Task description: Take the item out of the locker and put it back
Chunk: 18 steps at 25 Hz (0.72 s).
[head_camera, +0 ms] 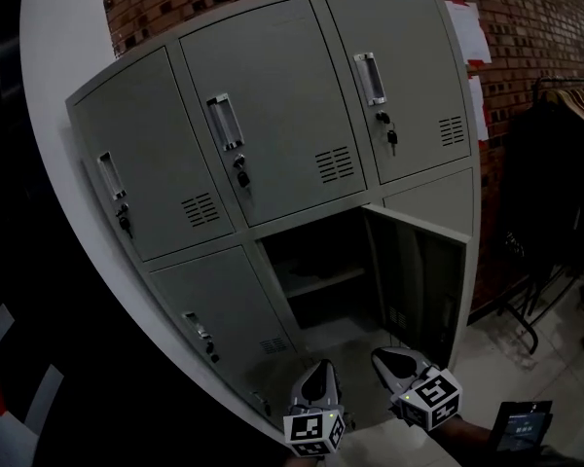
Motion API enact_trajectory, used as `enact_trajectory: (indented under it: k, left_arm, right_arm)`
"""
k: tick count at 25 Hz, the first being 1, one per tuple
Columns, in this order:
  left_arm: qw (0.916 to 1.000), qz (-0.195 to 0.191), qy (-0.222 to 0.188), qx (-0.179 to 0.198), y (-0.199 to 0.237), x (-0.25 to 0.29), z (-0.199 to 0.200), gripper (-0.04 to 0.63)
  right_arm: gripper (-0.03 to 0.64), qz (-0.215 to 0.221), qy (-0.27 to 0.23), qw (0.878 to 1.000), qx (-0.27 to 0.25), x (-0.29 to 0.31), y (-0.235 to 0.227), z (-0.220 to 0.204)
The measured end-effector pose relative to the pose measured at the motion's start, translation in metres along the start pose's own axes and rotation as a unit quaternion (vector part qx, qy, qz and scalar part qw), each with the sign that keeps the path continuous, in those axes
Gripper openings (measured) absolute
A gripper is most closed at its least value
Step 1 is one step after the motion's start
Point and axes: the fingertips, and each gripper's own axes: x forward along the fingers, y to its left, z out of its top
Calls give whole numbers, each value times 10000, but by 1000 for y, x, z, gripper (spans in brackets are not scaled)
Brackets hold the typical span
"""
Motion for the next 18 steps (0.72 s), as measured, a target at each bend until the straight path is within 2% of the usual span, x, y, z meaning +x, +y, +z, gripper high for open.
enact_trajectory:
  k: [8,13,18]
  left_arm:
    - [9993,-338,-156,11,52,62,6,0]
    - [9993,-328,-175,15,65,91,1,0]
    - [9997,-150,-154,88,73,132,5,0]
  right_arm:
    - [2,-315,-101,9994,-93,73,-19,5]
    - [0,-353,-50,9993,-80,94,-34,0]
    - [0,-317,-56,9994,-161,108,-53,5]
